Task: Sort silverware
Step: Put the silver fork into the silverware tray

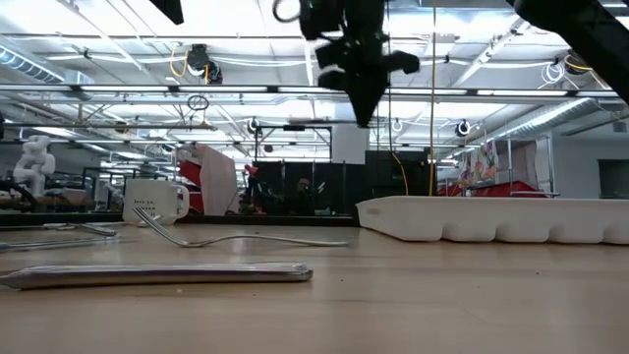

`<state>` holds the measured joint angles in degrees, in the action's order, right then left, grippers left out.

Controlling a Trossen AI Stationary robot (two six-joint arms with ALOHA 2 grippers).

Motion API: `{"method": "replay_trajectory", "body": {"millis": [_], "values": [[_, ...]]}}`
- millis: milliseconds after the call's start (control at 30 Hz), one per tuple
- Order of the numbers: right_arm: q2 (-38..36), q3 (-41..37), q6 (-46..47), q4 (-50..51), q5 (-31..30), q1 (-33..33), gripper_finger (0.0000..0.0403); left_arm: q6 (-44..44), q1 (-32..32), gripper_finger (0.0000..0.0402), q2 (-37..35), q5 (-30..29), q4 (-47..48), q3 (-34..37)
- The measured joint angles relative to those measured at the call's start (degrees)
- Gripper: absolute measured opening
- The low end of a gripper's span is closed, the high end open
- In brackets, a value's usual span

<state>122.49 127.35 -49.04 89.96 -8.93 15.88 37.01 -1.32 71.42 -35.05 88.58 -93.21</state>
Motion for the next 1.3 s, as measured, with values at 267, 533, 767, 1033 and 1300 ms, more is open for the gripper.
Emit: {"method": "replay_trajectory", "body": {"millis": [267,533,767,1033,1300], "values": [[-11.0,-17.3,-3.3,0.1,-0.5,5.8,0.0000,0.0,0.0,0.0025,0.0,1.4,0.8,0.0],[-24.8,-45.0,-15.4,0.1,-2.6,5.6,0.0000,-0.3,0.0,0.0025,0.0,0.9,-0.3,0.0],[-27.0,-52.6,-26.8,-1.4,-11.8,3.0,0.0000,-0.3,0.0,0.0025,0.0,-0.2,-2.1,0.0],[-26.2,-51.2,-34.0,-6.8,-13.1,-2.1,0.0000,-0.1,0.0,0.0025,0.0,-0.7,-4.5,0.0],[-21.4,-51.2,-39.1,-12.9,-13.0,-5.6,0.0000,0.1,0.0,0.0025,0.0,-0.7,-4.5,0.0]]}}
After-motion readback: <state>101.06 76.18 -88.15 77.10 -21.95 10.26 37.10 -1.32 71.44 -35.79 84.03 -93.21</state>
